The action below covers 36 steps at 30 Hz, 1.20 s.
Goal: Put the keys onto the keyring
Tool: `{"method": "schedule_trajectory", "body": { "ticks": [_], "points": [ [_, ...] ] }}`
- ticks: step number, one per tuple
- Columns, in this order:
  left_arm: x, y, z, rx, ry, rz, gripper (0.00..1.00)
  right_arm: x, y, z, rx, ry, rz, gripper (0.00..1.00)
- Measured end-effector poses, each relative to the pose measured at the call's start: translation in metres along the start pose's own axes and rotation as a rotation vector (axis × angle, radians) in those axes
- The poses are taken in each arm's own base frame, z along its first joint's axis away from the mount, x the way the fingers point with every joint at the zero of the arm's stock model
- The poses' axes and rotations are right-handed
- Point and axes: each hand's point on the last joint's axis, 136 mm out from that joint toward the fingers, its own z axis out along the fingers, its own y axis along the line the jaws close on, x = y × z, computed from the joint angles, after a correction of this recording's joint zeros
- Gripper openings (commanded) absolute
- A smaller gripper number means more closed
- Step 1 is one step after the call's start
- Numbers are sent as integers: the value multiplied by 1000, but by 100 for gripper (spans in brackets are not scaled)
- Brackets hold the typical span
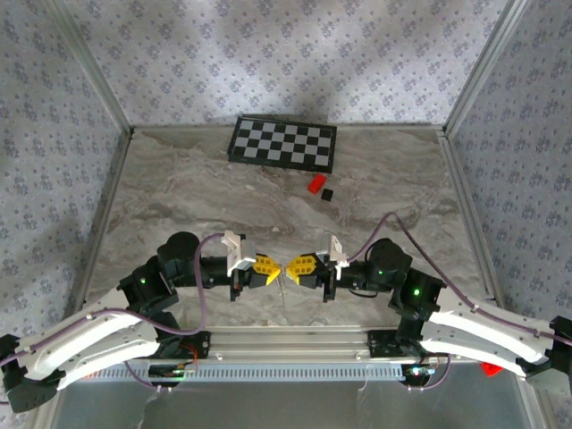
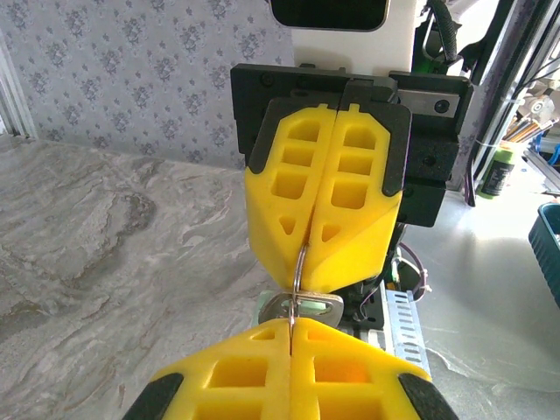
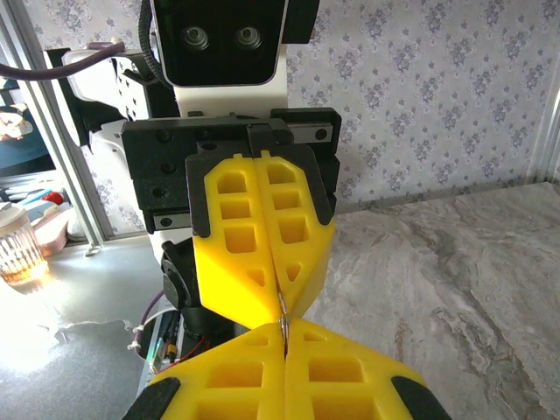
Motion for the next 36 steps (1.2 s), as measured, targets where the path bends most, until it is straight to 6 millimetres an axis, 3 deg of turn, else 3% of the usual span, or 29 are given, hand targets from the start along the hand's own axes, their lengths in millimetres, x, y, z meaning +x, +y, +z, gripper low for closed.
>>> {"method": "schedule_trajectory", "body": {
  "ticks": [36],
  "points": [
    [14,0,3,5,60,-23,0,11,1,4,-22,45,4,0]
  ]
}}
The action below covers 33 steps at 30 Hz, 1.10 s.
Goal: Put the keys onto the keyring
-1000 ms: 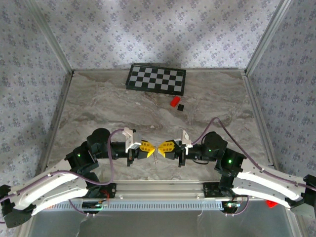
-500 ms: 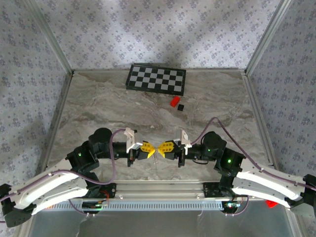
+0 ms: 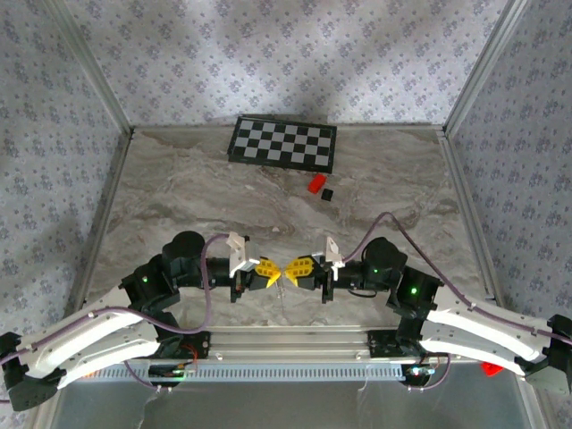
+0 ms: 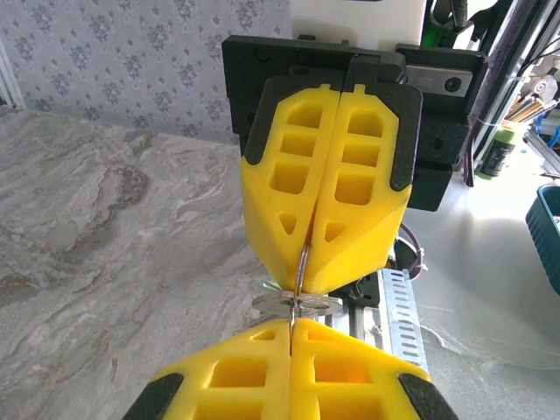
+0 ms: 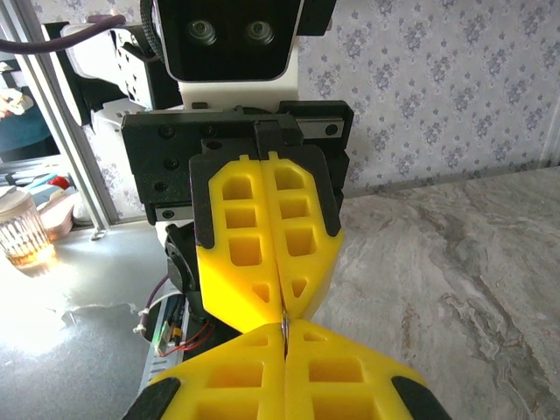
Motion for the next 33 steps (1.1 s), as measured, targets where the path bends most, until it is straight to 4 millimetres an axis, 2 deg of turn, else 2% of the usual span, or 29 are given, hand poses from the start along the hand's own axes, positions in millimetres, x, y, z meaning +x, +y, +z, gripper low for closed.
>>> {"method": "schedule_trajectory", "body": {
  "ticks": [33],
  "points": [
    [5,-4,0,15,19,-8,0,10,7,0,-43,72,-64,0]
  ]
}}
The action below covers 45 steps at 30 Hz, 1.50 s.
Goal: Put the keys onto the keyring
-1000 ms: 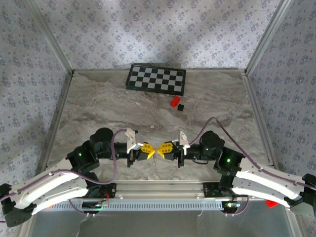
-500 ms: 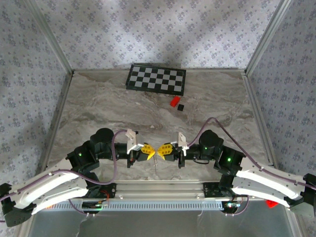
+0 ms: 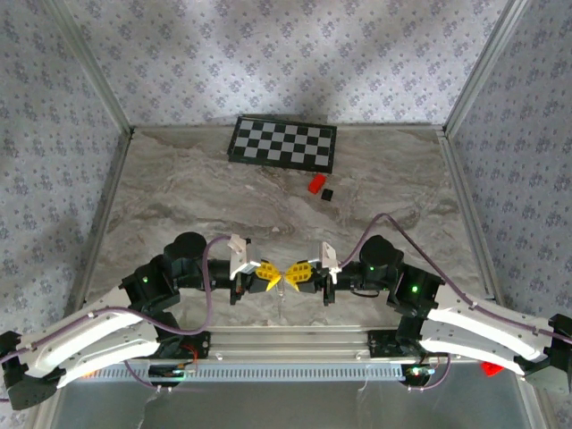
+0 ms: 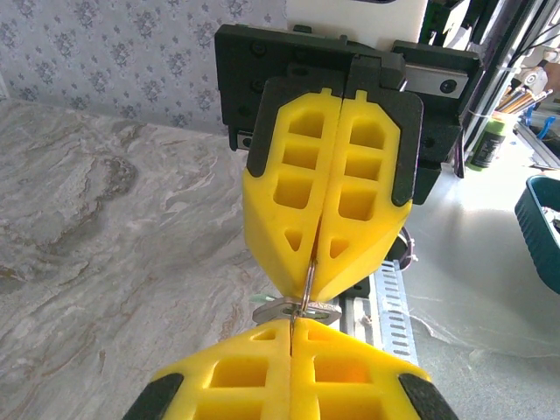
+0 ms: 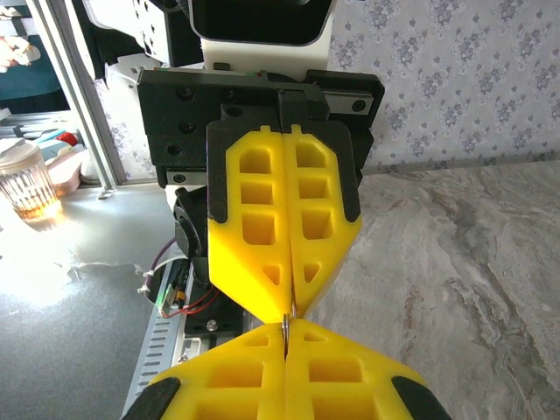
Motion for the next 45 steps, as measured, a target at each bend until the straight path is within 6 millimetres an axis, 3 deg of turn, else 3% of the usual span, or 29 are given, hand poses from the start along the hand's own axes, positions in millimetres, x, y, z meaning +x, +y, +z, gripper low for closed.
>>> {"method": "schedule_trajectory", "body": {
  "ticks": [18,45],
  "points": [
    [-4,-7,0,32,-15,10,0,-4,10,-4,-22,-14,-70,0],
    [-7,-10,0,51,-26,-33,0,10,15,-4,16,27,-203,0]
  ]
}}
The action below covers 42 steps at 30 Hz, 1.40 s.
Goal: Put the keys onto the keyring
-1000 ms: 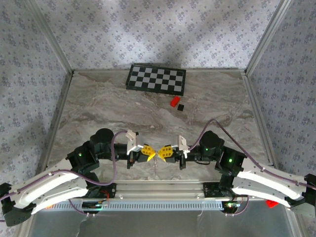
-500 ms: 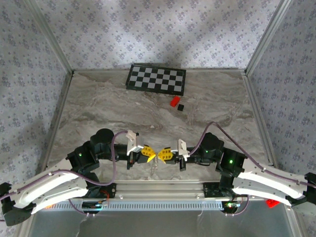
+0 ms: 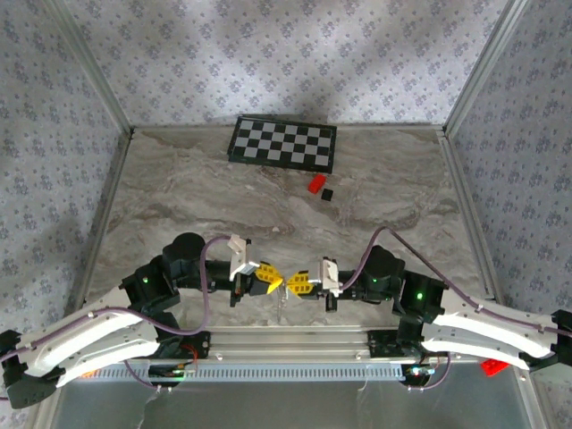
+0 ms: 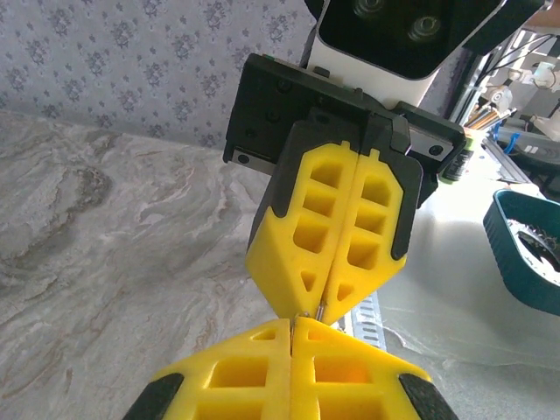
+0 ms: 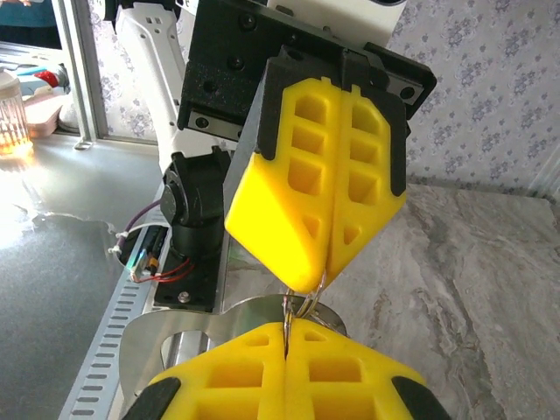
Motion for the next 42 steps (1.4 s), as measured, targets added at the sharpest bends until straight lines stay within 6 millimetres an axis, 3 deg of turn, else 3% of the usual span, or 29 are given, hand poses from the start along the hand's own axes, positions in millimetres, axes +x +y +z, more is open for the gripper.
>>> {"method": "schedule_trajectory", "body": {
  "ticks": [7,15,19,30,42],
  "points": [
    [-8,-1,0,5,-30,8,0,-5,-1,-5,32,-34,-28,1],
    [-14,2,-1,-18,-55,18,0,-3,6,-11,25,-59,-29,20],
    [-21,6,-2,-41,-82,31,0,-3,10,-17,18,-76,-19,25],
    [-26,9,-2,-60,-127,53,0,-20,-2,-39,110,-145,32,25],
    [-30,1,-3,-17,-156,75,0,-27,-19,-29,126,-90,147,25]
  ]
}}
